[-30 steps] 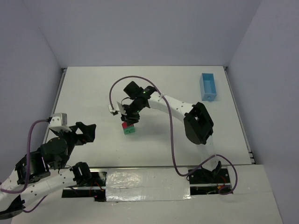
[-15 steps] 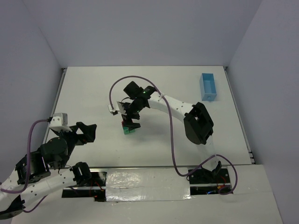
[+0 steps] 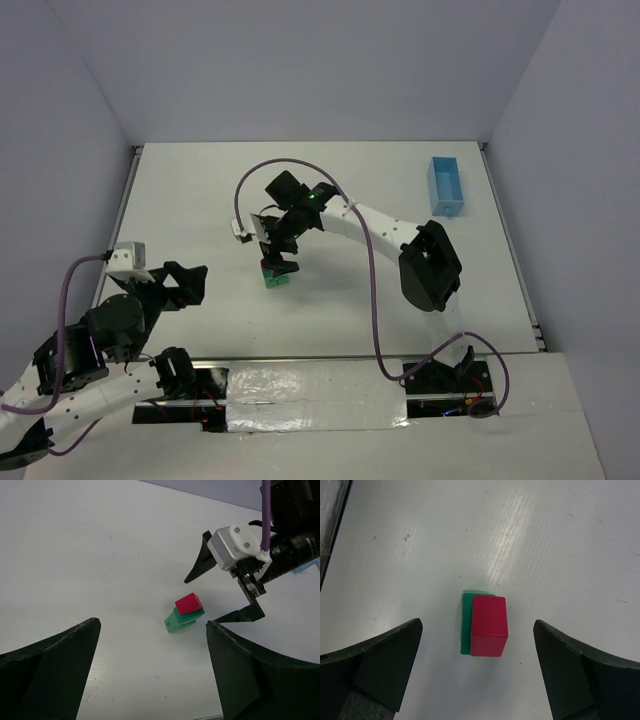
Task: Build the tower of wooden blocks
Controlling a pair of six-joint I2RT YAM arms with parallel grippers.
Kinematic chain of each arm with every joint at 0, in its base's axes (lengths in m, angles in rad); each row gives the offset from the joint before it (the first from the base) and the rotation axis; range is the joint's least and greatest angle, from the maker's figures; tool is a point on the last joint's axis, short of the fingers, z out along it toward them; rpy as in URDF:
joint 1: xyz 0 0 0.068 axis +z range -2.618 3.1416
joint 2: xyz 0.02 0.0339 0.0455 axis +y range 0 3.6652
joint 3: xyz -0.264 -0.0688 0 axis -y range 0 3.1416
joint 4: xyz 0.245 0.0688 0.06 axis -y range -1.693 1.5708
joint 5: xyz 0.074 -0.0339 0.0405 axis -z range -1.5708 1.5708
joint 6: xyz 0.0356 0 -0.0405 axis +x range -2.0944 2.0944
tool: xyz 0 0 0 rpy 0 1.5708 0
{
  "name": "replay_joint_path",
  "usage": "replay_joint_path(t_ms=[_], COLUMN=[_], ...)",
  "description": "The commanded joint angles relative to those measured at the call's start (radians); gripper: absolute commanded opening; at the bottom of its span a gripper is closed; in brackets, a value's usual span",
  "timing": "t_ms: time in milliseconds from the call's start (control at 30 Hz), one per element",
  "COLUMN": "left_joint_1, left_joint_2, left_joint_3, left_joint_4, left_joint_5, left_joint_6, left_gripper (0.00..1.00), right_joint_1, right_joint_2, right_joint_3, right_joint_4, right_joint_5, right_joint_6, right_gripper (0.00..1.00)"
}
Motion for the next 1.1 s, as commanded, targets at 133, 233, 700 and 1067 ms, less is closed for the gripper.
replay_joint_path(t_ms=[133, 233, 700, 1067], left_joint_1=[0.002, 0.002, 0.002, 0.002], left_joint_2=[0.003, 0.004, 0.004, 0.003], left_joint_3=[-0.006, -0.007, -0.006, -0.009], left_joint_4=[0.040, 0.040, 0.040, 0.043], left_joint_5=[0.005, 0.002, 0.001, 0.004], left_joint_6=[0.022, 0.022, 0.024, 0.028], left_gripper=[1.00, 0.99, 0.99, 1.00], right_joint_1=[-0.018, -0.029, -0.053, -0.056], right_joint_2=[-0.129, -0.217, -0.238, -0.192], right_joint_3=[-0.037, -0.102, -0.169, -0.238], right_joint_4=[0.077, 0.189, 0.387, 0.364], right_joint_5=[-0.112, -0.112, -0.081, -0.088], right_joint_6=[0.054, 0.128, 0.281, 0.146], right_gripper=[1.00, 1.00, 1.00, 0.85])
